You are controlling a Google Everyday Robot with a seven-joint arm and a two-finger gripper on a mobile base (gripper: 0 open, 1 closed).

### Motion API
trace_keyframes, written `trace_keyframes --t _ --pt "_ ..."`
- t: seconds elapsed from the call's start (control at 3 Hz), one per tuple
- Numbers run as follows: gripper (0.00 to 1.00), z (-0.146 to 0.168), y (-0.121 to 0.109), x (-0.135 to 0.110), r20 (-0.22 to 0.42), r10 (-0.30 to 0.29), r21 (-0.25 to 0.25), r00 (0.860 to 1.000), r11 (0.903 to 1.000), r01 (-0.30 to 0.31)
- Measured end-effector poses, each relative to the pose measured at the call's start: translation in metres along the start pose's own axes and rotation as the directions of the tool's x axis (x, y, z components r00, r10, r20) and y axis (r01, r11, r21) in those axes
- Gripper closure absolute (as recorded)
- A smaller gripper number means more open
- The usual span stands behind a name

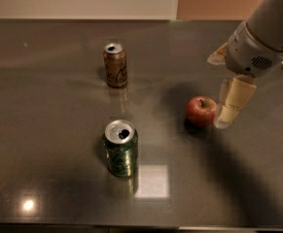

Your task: Move apple near orange can

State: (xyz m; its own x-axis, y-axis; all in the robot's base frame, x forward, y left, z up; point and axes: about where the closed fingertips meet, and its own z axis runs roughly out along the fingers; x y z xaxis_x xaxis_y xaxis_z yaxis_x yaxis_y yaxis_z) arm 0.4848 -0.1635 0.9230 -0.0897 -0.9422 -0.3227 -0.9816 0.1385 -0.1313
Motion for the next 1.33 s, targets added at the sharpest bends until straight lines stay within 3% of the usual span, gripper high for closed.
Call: trace_keyframes --t 0.67,1.33 --pt "0.0 0.036 0.011 -0.004 0.022 -0.04 -0.052 0.999 0.9978 0.042" --pt "0.0 0.057 0.013 0.007 0.012 -0.048 -0.068 0.999 0.9965 0.049"
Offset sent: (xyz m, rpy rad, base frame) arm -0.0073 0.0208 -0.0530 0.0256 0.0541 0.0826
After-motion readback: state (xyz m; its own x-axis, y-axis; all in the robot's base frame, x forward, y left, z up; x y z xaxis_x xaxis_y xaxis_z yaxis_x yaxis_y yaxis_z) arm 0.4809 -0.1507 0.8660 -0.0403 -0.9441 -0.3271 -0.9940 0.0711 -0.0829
